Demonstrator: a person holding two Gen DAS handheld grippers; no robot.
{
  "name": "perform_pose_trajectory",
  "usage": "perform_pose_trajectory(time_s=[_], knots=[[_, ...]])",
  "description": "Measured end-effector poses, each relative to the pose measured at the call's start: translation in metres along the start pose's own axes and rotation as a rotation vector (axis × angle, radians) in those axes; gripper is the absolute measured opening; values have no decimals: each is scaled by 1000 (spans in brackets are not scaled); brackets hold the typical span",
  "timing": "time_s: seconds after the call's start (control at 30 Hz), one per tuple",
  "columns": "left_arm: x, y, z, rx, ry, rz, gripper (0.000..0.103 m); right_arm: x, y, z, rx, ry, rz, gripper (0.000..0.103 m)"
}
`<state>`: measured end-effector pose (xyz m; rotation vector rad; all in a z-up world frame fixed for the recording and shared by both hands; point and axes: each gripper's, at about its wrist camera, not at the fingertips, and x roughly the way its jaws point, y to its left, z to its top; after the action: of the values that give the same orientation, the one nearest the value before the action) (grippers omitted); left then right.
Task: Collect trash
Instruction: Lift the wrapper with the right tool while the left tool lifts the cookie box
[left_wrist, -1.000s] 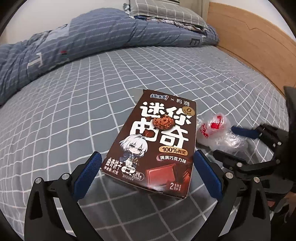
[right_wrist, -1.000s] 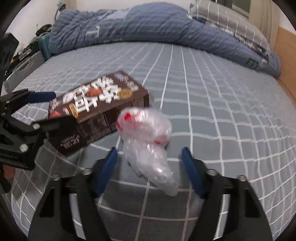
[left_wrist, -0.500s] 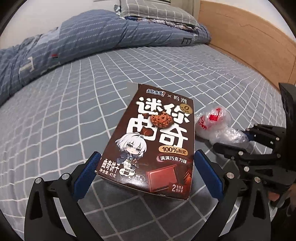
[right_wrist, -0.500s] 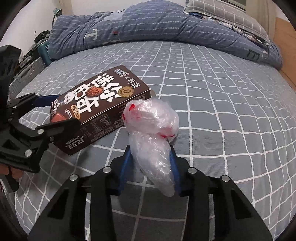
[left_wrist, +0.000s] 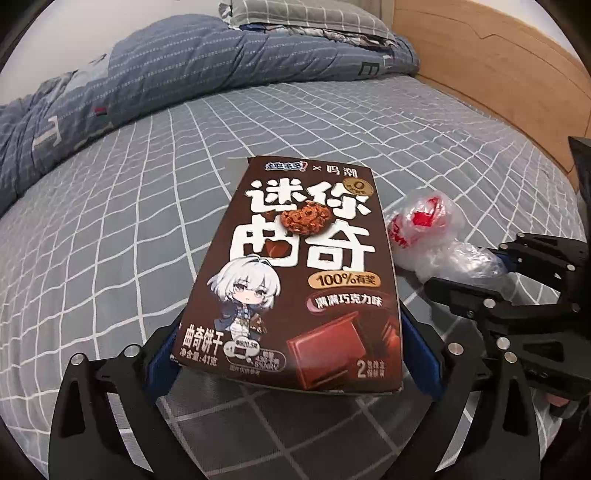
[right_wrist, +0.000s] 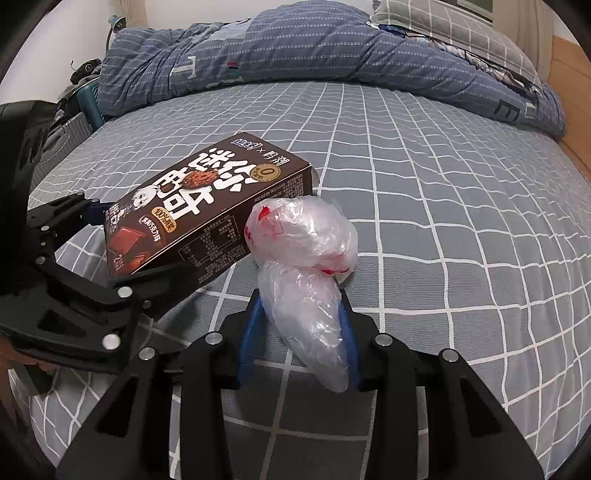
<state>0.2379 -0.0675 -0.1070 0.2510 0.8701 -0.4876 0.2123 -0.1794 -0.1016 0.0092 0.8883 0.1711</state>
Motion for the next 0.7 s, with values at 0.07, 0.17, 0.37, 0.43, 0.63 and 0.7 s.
perform_pose_trajectory(time_s=[0.07,0.17,0.37,0.43,0.63,0.7], knots=[[0,2,0,-8,-6,-4,93,-1,-1,1,4,-3,-3,37],[0,3,-1,-20,-14,-6,92,-1,-2,2,4,-2,-4,37],[-3,2,-3,-32,-13,-14,92,-3,-3,2,3,-5,-5,37],[-5,2,-3,-32,-8,-13,92,-5,-3,4,1,-7,-8,37],[-19,4,1,-68,-27,14,92,-16,-1,7,0,-23,-10,37],[-23,3,1,-81,-30,24,92,-20,0,8,-2,-29,-9,37]])
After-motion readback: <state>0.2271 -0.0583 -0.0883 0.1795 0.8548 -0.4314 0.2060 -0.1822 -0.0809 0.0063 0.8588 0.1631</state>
